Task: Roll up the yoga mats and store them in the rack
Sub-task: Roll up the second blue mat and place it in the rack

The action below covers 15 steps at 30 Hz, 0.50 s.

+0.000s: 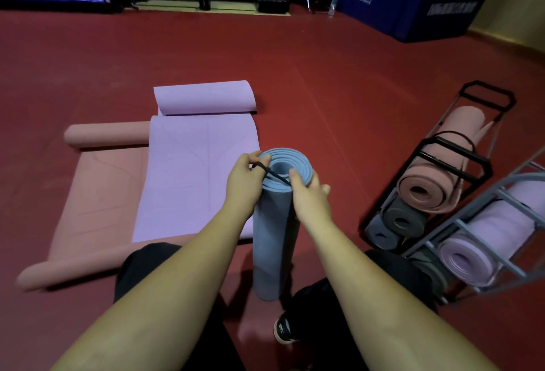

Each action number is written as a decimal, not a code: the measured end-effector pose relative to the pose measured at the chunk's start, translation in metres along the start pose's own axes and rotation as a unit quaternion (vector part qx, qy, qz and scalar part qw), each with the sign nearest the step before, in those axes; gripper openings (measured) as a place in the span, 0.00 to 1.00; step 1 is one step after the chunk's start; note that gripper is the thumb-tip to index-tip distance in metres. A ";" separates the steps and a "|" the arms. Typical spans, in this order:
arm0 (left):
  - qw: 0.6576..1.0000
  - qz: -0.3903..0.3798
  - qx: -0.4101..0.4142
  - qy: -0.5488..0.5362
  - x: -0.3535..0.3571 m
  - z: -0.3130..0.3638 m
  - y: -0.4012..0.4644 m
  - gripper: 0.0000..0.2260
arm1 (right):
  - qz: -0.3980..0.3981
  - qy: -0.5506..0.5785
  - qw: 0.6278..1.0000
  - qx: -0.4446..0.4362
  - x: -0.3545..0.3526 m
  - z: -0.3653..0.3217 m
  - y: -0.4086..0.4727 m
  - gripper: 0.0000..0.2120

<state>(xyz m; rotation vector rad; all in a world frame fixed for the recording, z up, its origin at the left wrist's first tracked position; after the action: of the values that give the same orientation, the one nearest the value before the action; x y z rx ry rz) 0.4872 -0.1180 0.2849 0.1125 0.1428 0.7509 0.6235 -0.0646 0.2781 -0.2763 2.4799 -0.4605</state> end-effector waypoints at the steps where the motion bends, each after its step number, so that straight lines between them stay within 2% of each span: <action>1: 1.000 -0.006 0.008 -0.018 0.000 -0.003 -0.003 0.05 | 0.005 0.001 1.000 0.006 -0.003 0.000 0.004 0.26; 5: 0.999 0.023 0.021 -0.031 -0.003 -0.015 -0.019 0.04 | -0.019 0.013 1.000 0.014 -0.007 -0.005 0.016 0.23; 10: 0.989 0.141 0.007 0.032 -0.009 -0.009 -0.039 0.04 | -0.036 -0.036 0.999 -0.007 0.002 -0.019 0.013 0.24; 13: 0.990 0.125 0.021 0.063 -0.010 -0.012 -0.040 0.05 | -0.052 -0.045 0.998 -0.002 0.003 -0.032 0.012 0.26; 15: 0.986 0.085 0.059 0.132 -0.011 -0.017 -0.043 0.14 | -0.065 -0.036 0.997 0.016 0.001 -0.036 0.015 0.26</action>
<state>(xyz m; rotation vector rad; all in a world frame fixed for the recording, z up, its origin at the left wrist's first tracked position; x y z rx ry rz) 0.5048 -0.1561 0.2624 0.1392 0.4339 0.9270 0.6005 -0.0419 0.2992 -0.4368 2.3907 -0.5338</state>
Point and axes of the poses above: each hand's wrist, its own y-axis towards the middle knuckle, its own x-axis out of the palm, z = x × y, the point moved 3 cm from there along y, towards the middle knuckle, and after that the axes turned 11 degrees about x, right-handed, at the moved point
